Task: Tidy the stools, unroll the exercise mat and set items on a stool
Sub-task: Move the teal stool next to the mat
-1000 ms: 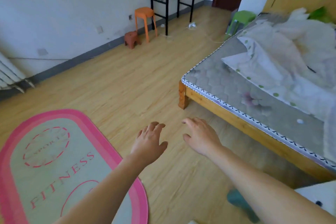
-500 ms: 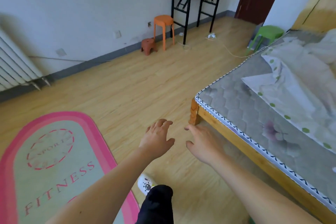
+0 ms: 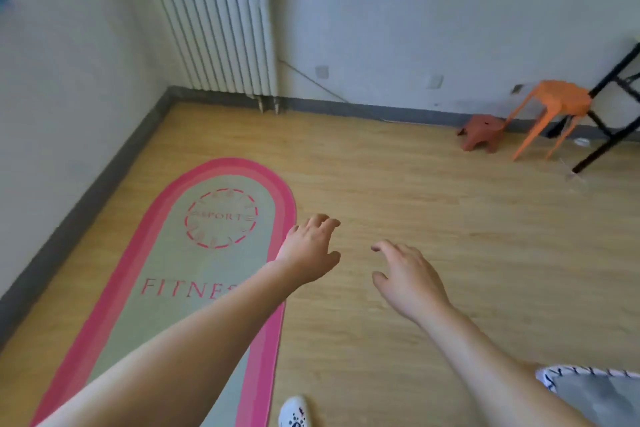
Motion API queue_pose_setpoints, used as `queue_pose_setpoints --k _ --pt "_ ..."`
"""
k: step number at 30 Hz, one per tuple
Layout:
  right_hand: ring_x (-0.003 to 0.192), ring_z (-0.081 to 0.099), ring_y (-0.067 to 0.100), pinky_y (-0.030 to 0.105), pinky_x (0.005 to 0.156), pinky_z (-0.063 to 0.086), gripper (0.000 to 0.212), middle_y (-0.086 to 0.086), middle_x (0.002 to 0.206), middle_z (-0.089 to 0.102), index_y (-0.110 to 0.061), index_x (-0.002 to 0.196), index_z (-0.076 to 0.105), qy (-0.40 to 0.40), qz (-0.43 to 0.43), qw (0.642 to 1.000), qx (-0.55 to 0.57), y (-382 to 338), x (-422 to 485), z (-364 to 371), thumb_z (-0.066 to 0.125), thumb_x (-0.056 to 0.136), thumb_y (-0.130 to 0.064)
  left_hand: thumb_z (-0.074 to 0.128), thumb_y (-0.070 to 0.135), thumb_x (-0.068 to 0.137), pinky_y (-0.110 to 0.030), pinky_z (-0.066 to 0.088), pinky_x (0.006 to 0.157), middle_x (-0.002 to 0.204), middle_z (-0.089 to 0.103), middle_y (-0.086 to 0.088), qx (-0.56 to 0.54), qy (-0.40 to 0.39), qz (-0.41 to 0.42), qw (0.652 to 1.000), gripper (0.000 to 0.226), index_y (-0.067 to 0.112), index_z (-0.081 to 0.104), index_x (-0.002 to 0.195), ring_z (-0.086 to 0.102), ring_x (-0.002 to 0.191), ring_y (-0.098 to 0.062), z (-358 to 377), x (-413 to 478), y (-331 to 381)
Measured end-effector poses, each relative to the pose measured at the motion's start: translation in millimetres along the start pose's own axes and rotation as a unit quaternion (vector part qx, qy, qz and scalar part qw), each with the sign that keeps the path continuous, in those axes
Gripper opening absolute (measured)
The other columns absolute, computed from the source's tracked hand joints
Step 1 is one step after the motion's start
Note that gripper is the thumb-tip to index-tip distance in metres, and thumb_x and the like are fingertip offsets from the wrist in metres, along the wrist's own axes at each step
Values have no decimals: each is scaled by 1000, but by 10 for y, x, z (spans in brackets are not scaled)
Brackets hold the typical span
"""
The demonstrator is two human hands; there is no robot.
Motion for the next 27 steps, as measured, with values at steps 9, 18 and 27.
queue_pose_setpoints --k 9,18,27 --pt "119 48 23 30 93 41 48 0 127 55 -28 133 46 -117 -287 949 -62 -1279 1625 436 53 86 -27 58 32 85 -40 31 107 144 36 -5 -14 63 -279 958 63 22 33 142 36 130 -25 -377 -98 -1553" --pt "123 44 23 34 95 43 49 1 129 53 -27 135 43 -245 -501 820 -131 -2224 2175 1087 53 88 -25 56 31 85 -39 24 111 148 31 -4 -79 117 -550 823 66 21 30 144 30 135 -23 90 -787 -1835" --pt "118 45 21 34 90 45 50 0 124 51 -28 136 40 -271 -569 751 -197 -2330 2203 2245 53 87 -29 59 35 83 -44 10 116 154 16 -5 -97 115 -679 718 75 25 21 147 10 143 -20 1221 -1250 -2099"
Point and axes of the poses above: each hand's wrist, its own x-axis towards the middle knuckle, its own z-axis out of the palm, y = z × x, the point moved 6 cm from there along x, towards the middle knuckle
